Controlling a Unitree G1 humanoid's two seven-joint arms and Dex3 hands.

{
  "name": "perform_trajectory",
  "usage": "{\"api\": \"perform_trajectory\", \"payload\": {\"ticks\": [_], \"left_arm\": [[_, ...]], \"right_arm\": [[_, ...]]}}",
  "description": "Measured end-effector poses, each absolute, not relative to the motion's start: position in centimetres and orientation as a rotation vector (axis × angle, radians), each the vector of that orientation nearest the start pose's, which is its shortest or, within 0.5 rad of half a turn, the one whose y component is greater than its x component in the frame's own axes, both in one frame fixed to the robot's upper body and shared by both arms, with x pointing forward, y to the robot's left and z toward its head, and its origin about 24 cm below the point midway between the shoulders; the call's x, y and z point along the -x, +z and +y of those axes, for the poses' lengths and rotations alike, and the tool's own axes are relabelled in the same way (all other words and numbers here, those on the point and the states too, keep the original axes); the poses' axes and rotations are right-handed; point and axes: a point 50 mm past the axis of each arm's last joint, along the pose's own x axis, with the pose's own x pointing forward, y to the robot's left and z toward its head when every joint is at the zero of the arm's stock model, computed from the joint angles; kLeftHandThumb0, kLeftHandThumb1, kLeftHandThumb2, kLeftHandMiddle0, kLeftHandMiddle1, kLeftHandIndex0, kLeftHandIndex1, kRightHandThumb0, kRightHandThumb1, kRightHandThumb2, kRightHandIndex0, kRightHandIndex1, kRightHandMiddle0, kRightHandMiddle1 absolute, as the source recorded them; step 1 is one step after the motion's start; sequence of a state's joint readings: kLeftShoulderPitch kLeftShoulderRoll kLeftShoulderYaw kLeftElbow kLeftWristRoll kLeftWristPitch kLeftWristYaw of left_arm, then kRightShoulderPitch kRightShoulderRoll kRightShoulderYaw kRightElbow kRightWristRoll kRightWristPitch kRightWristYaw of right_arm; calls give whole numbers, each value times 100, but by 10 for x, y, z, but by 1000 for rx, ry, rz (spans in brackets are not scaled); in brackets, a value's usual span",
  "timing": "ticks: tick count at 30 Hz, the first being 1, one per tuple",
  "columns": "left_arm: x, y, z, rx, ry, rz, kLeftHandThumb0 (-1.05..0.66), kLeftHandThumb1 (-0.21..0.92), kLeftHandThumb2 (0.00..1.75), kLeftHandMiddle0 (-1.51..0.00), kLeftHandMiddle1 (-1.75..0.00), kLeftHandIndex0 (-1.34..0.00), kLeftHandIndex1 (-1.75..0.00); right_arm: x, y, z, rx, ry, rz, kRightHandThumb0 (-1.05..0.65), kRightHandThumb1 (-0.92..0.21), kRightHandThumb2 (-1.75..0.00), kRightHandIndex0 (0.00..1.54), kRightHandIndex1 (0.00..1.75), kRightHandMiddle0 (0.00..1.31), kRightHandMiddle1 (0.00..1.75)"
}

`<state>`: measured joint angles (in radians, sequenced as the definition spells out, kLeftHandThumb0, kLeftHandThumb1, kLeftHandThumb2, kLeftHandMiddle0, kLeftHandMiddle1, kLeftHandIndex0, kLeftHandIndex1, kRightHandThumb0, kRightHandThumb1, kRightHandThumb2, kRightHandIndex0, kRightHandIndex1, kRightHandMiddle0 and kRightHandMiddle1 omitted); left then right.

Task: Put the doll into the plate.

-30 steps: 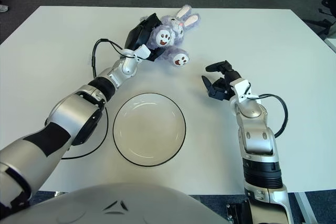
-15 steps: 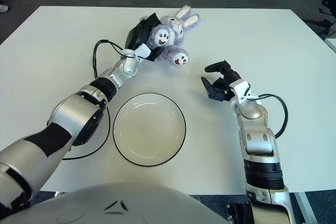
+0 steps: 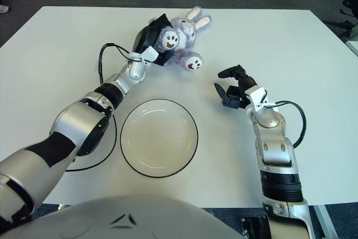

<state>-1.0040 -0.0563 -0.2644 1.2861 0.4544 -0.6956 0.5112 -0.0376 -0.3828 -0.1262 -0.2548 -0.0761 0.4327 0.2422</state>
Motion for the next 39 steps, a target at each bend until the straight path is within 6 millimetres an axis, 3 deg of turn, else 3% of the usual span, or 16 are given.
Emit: {"api": "perform_trajectory", "payload": {"ticks": [30, 39], "left_arm": [[-341, 122, 43, -204, -358, -718, 0, 11, 153, -66, -173, -65, -170], [-336, 126, 48, -147, -404, -741, 0, 11, 154, -66, -173, -66, -170]], "right_arm": [[-258, 92, -238, 413, 8, 165, -50, -58, -92, 121, 175, 4, 148], [-259, 92, -242, 403, -28, 164, -49, -57, -95, 112, 175, 0, 150]]}}
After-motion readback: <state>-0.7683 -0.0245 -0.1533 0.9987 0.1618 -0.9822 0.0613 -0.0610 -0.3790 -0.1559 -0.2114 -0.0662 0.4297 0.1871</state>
